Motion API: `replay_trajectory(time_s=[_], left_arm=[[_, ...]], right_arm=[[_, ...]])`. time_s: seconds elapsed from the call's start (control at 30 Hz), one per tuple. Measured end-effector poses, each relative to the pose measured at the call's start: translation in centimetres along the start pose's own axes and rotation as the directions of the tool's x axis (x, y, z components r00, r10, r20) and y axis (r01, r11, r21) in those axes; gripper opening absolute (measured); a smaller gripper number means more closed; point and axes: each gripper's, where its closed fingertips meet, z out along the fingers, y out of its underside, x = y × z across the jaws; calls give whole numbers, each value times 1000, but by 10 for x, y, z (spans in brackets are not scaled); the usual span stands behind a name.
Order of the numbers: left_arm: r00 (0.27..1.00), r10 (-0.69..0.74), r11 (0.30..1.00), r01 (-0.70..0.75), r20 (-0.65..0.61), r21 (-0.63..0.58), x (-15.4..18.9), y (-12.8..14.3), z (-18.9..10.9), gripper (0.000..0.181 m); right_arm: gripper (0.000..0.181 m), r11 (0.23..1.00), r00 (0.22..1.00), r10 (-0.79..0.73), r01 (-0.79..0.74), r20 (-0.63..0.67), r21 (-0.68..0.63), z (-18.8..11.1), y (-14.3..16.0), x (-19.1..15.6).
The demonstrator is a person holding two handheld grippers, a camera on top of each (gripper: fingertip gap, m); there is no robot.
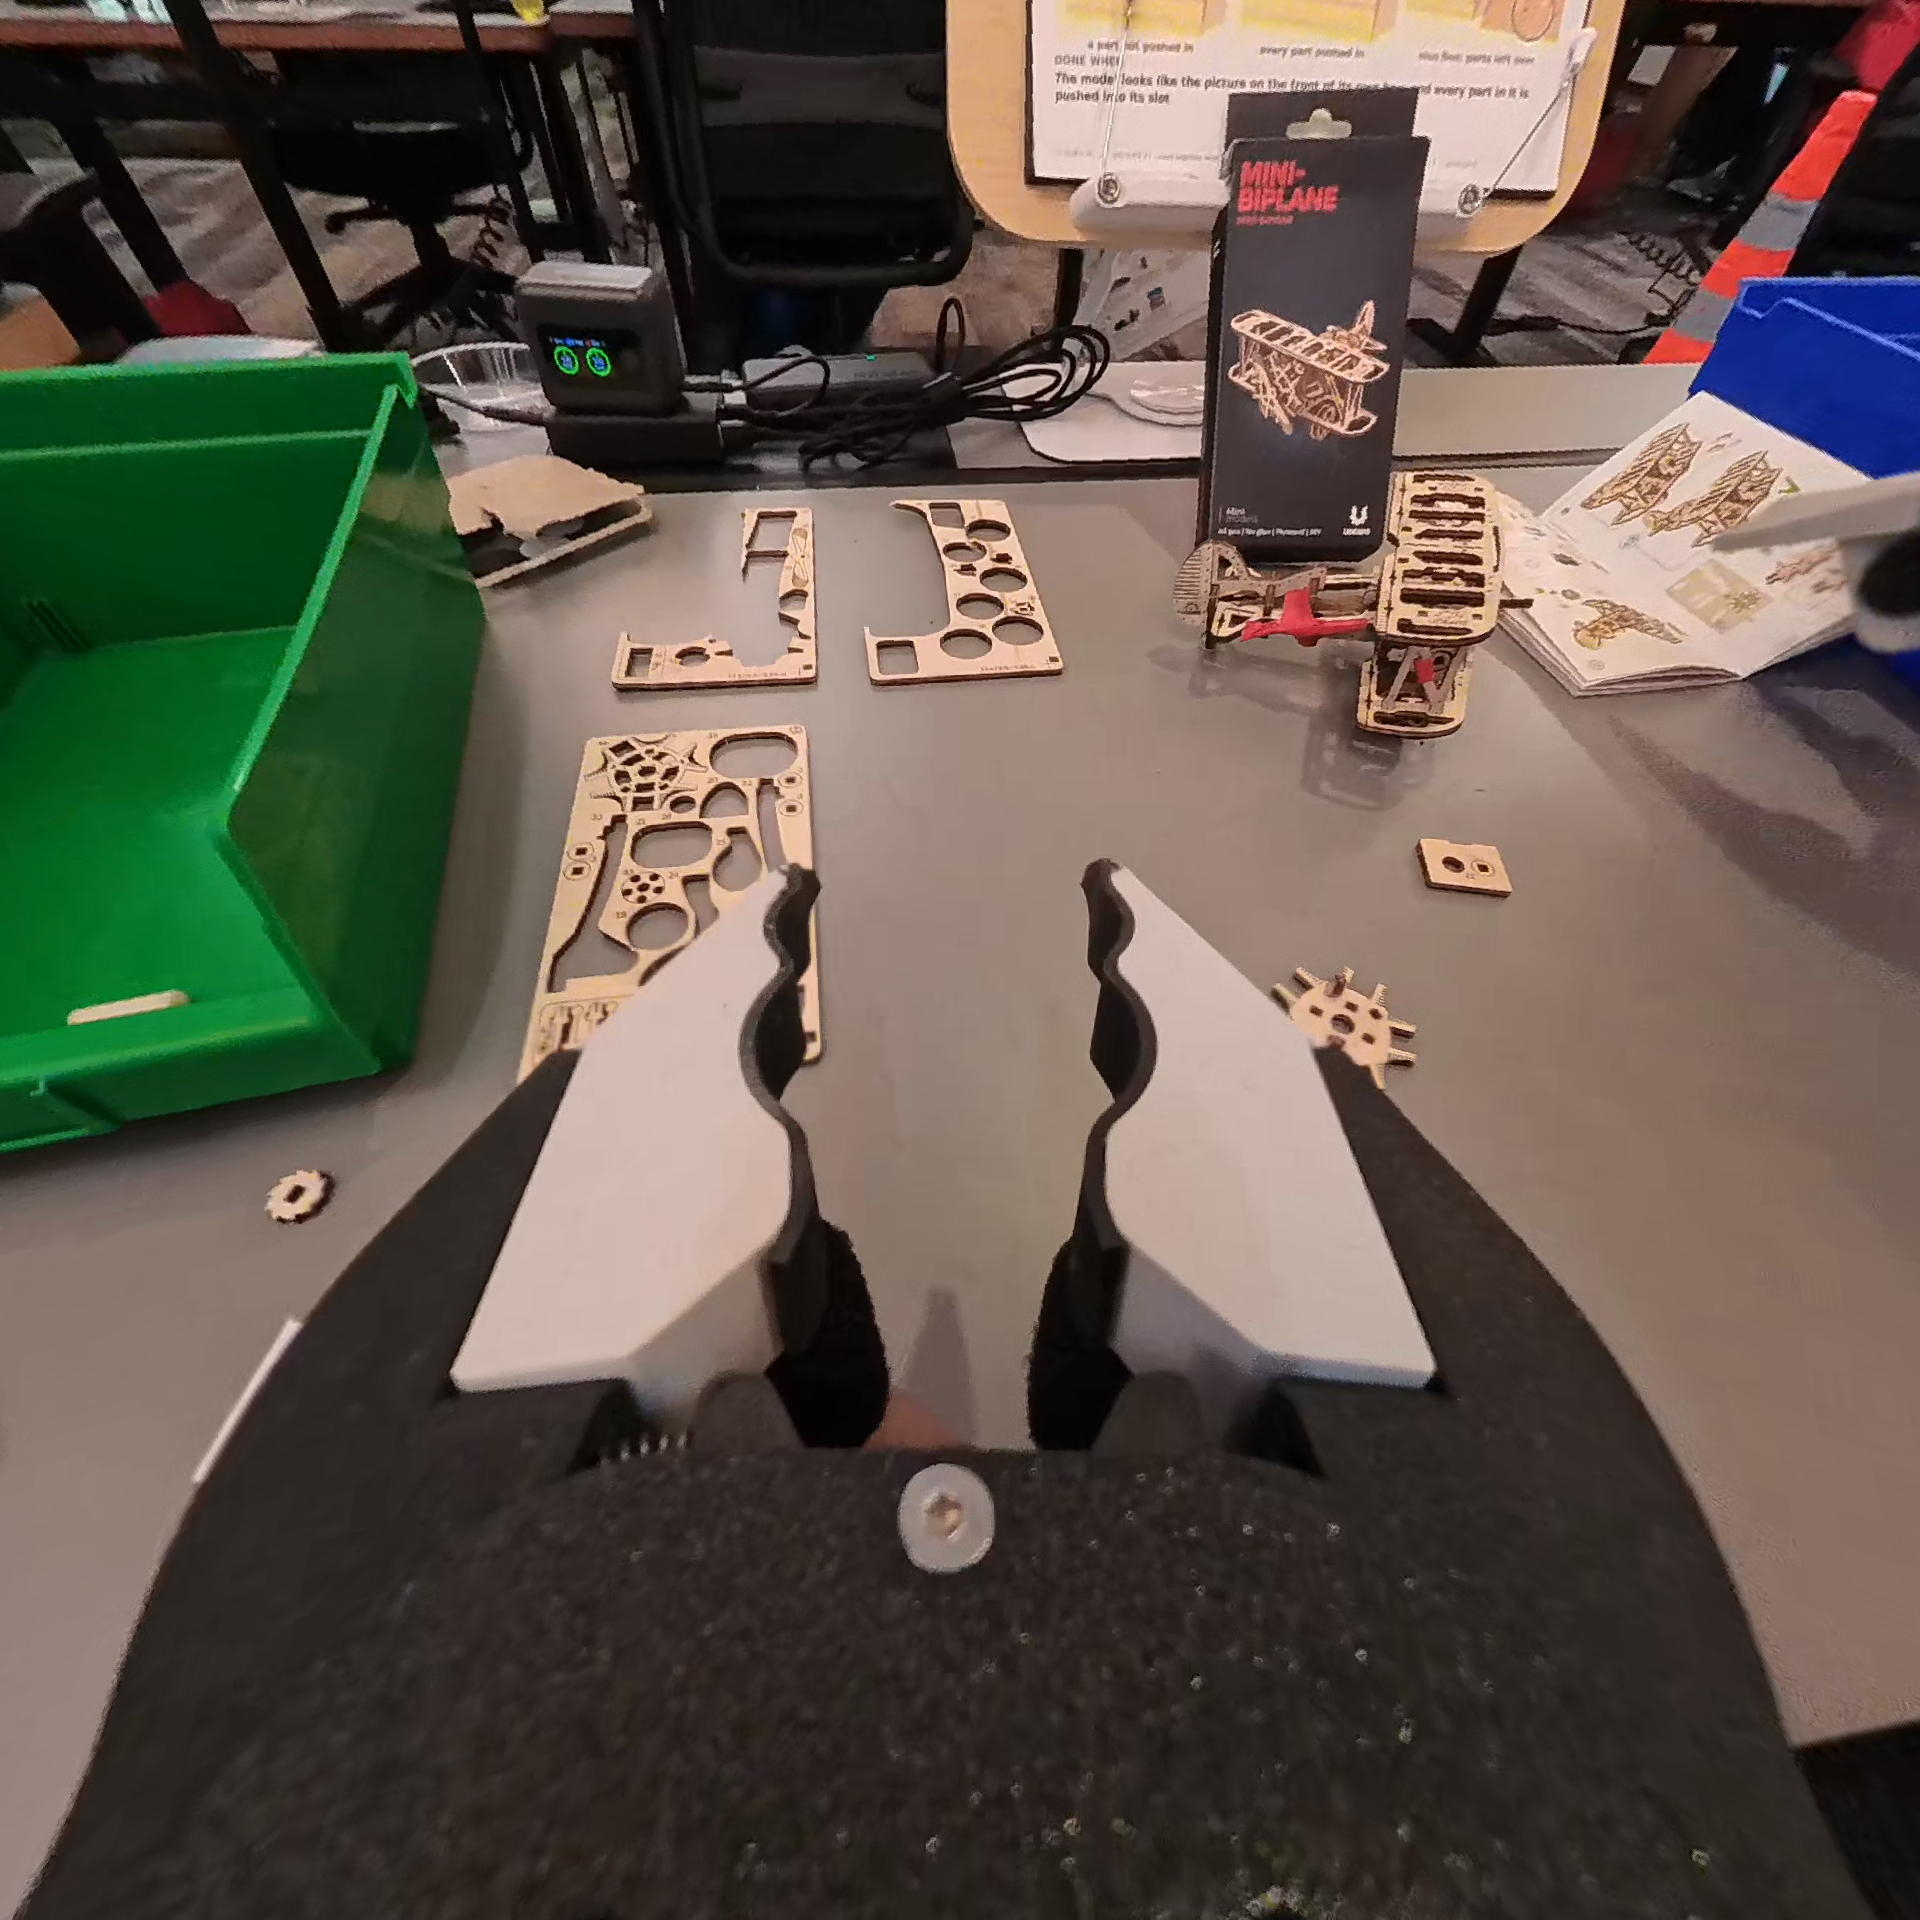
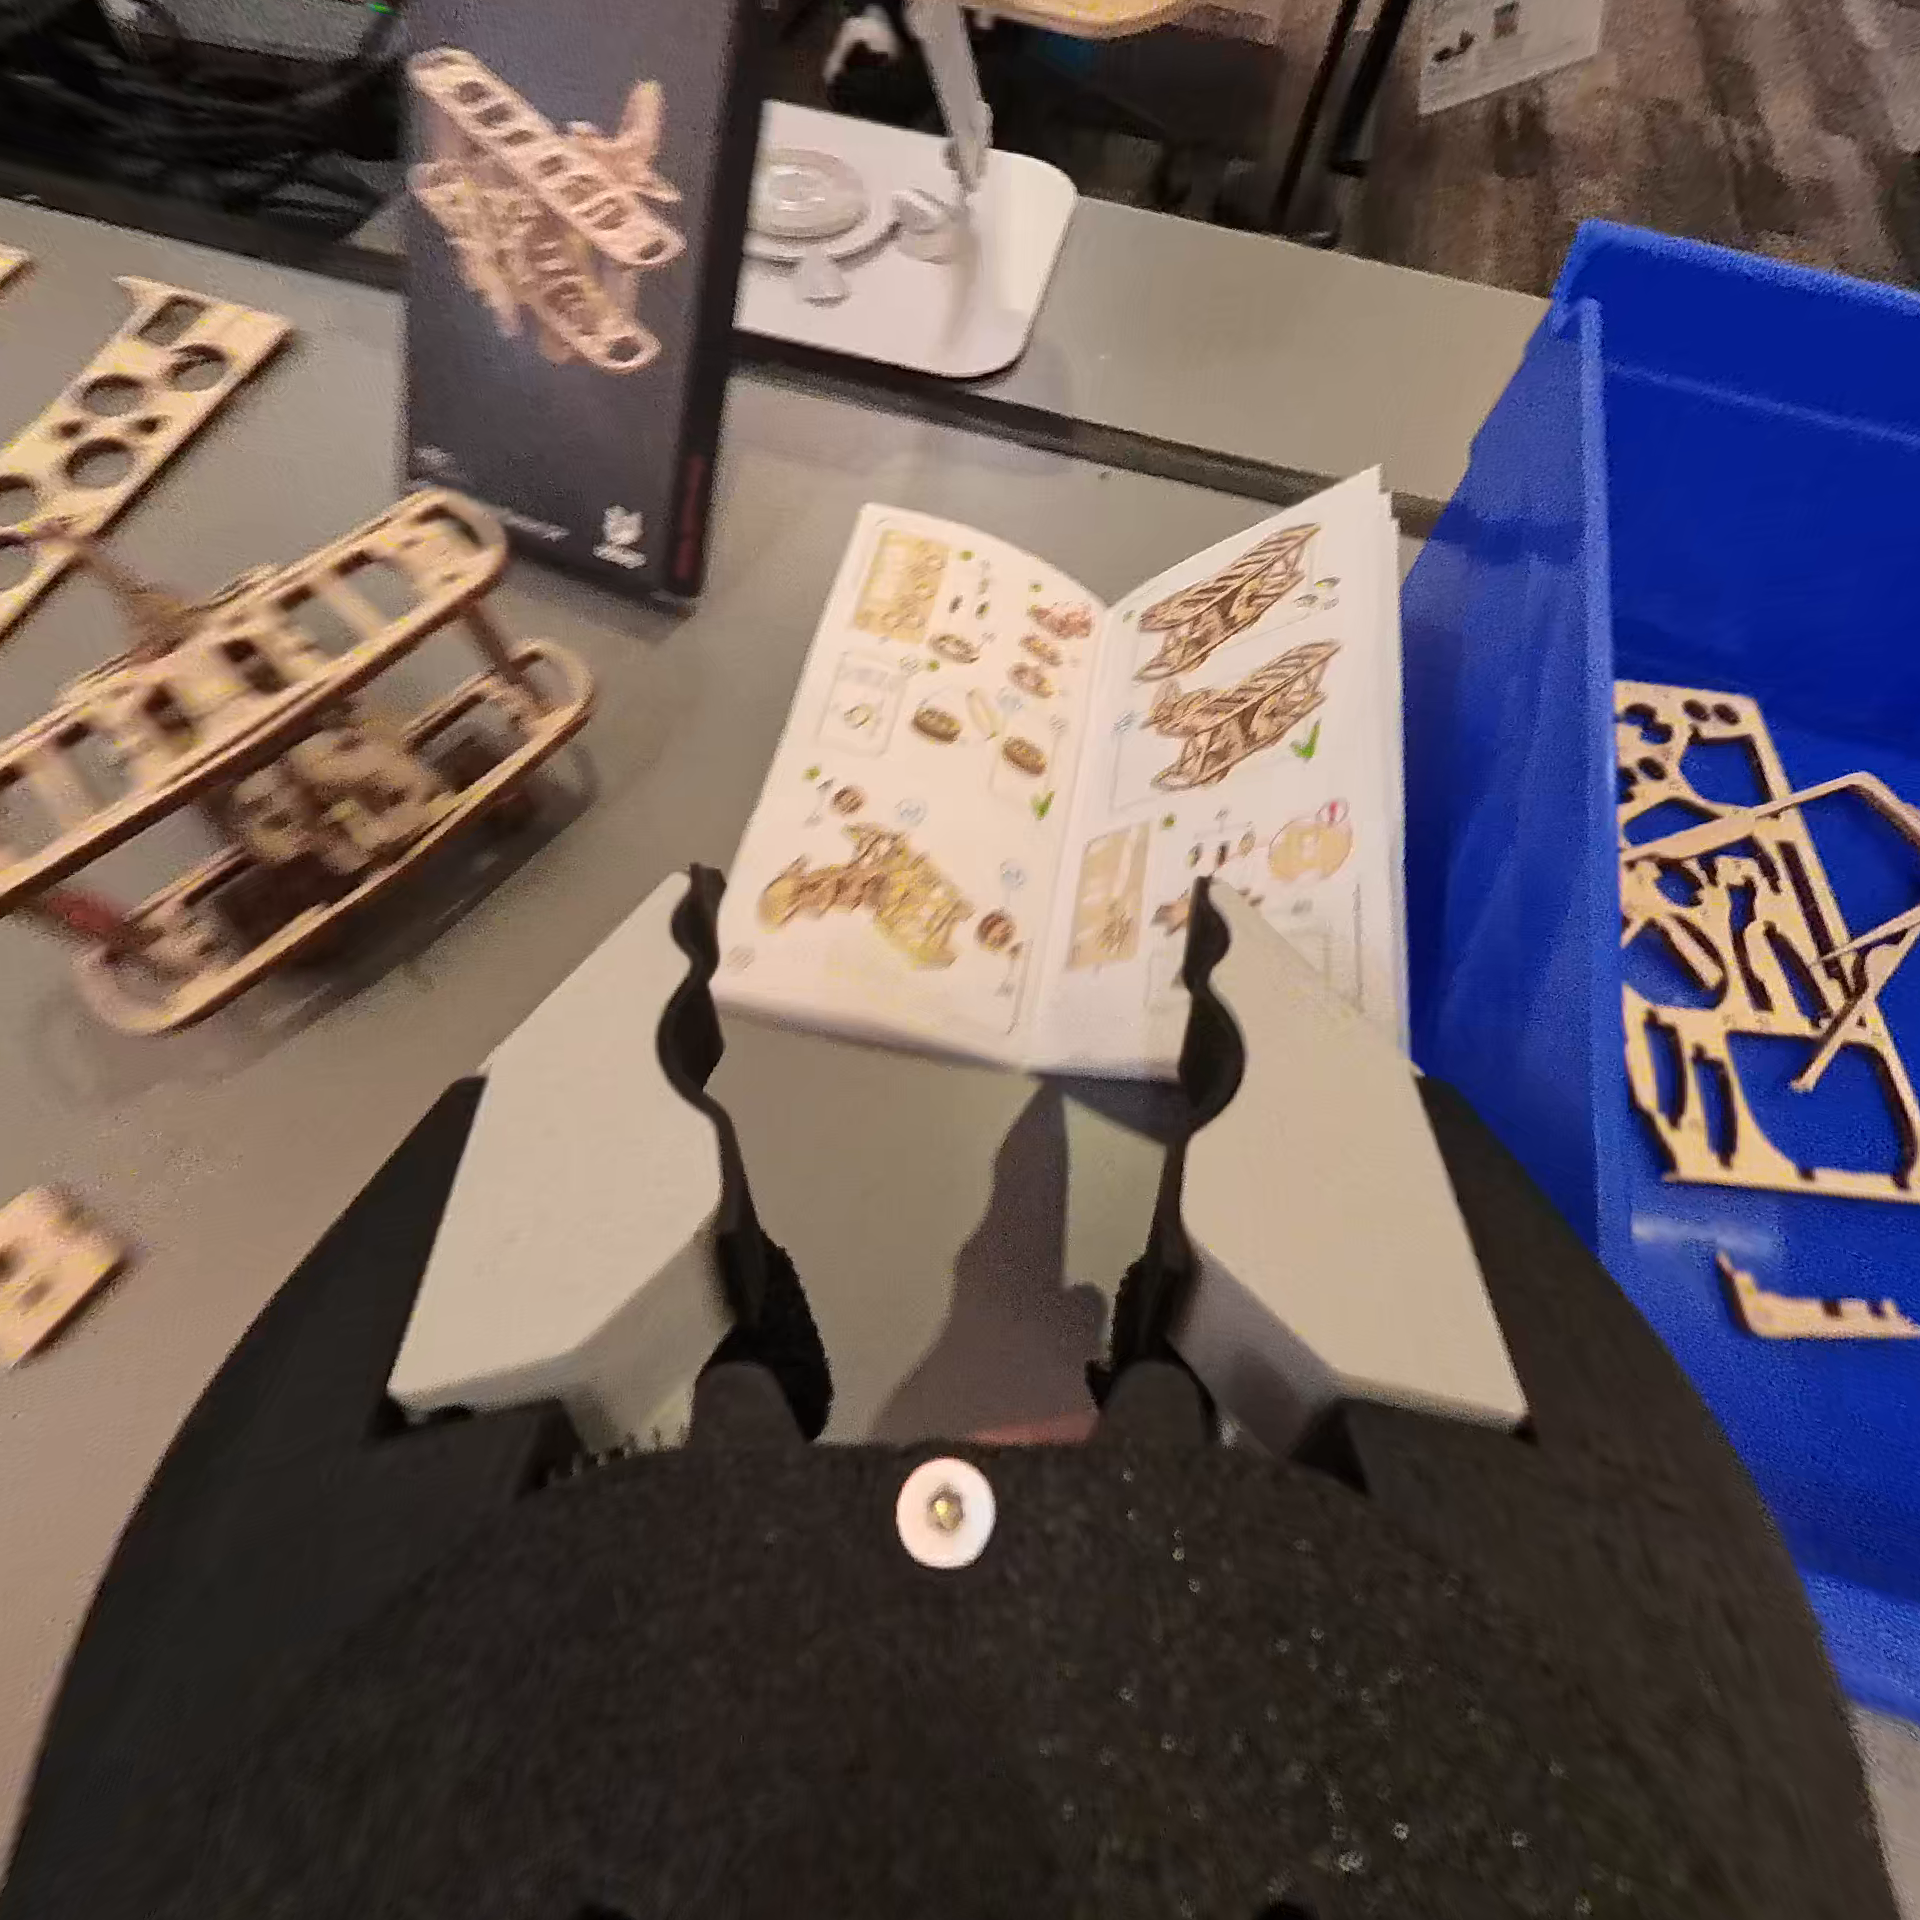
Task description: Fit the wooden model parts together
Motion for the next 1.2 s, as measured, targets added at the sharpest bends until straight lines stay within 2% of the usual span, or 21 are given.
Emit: replay_trajectory(time_s=[0.13, 0.3, 0.37, 0.73, 0.9, 0.97, 1.07, 1.2], left_arm=[[999, 34, 999, -34, 18, 16, -4, -3, 4, 51], [998, 58, 998, -58, 17, 24, -5, -4, 11, 50], [998, 58, 998, -58, 7, 32, -2, -5, 13, 50], [998, 60, 998, -59, -29, 29, 12, -4, 16, 49], [998, 60, 997, -58, -37, 41, 18, -7, 14, 49], [997, 68, 997, -67, -37, 43, 22, -7, 15, 49], [994, 101, 994, -99, -32, 51, 31, -10, 18, 49], [991, 128, 990, -125, -37, 70, 45, -18, 21, 49]], right_arm=[[96, 998, 995, 18, -25, -102, -60, 35, 6, 26], [102, 979, 993, 88, -100, -73, -179, 47, 43, 20], [107, 968, 993, 104, -112, -48, -224, 44, 58, 12], [106, 977, 995, 70, -54, 71, -208, -14, 91, -42], [103, 985, 984, 112, -92, 141, -146, -23, 90, -51], [103, 985, 966, 145, -121, 213, -120, -26, 84, -57], [100, 984, 953, 175, -160, 249, -81, -36, 73, -51], [91, 991, 983, 135, -130, 123, -43, -40, 75, -13]])
